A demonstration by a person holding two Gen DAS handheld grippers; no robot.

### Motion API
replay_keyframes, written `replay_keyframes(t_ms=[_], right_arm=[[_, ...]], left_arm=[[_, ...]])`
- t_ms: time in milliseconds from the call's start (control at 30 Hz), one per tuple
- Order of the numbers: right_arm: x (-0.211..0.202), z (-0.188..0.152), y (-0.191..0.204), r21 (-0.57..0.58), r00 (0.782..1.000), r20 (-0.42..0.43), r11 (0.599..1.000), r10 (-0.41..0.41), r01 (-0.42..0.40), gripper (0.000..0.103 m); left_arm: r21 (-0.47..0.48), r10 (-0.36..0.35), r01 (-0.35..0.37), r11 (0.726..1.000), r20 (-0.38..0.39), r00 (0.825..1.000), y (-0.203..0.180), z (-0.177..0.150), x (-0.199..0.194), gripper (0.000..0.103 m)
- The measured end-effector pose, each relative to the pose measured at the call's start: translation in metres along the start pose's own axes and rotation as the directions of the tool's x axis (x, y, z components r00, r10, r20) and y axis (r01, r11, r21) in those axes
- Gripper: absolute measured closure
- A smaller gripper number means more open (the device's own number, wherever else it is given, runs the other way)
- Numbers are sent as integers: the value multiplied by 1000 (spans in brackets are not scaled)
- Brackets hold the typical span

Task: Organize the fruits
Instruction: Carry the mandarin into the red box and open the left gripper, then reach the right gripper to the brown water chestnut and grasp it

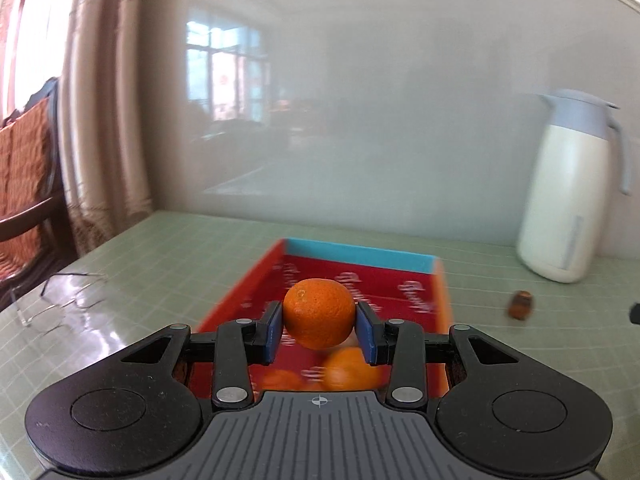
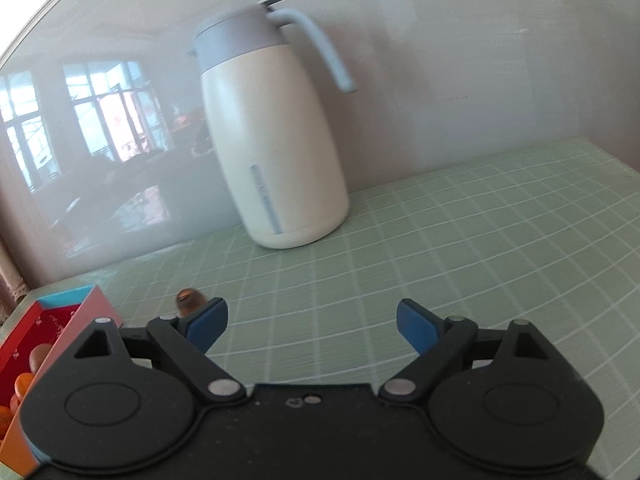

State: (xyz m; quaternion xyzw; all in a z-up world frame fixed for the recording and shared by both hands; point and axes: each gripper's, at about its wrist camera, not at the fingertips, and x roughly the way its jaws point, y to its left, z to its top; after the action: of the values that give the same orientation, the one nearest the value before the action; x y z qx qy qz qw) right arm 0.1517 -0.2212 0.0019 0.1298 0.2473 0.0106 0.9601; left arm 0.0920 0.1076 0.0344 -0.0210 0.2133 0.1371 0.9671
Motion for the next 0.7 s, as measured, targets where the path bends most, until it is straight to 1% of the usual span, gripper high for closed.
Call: replay_keyframes(t_ms=[133,233,300,333,367,500,600,667,700], right_arm=[[3,-3,8,-20,1000,-6,1000,8,-8,12],[4,-3,10,-25,1000,-8,1000,8,-9,12],[3,-3,9,-27,1000,-6,1000,8,-8,12],[1,-3,10,-27,1000,-5,1000,8,-8,12],[1,-3,10,-27,1000,-4,1000,8,-8,12],[-1,-2,7,-27,1000,-2,1000,6,-6,12],[-3,-1,4,-29,1000,1,1000,0,0,12],[-4,0,1,-22,1000,1,1000,-1,1,12],[-4,0,0,-20,1000,2,1000,0,0,12]], left_arm=[[-24,44,-45,999,-20,999,14,-1,13,64],[-27,39,-40,999,-18,999,18,-2,13,63],[-23,39,-39,999,-12,999,16,-2,11,48],[-24,40,-40,999,-3,999,16,-2,9,34],[-24,43,-43,999,8,999,15,-3,6,27],[-11,40,-40,999,38,998,7,-5,-5,24],[5,46,-46,999,49,998,1,-6,-8,13],[14,56,-57,998,57,997,-3,-7,-11,0],[14,62,-63,998,62,996,-4,-8,-13,0]])
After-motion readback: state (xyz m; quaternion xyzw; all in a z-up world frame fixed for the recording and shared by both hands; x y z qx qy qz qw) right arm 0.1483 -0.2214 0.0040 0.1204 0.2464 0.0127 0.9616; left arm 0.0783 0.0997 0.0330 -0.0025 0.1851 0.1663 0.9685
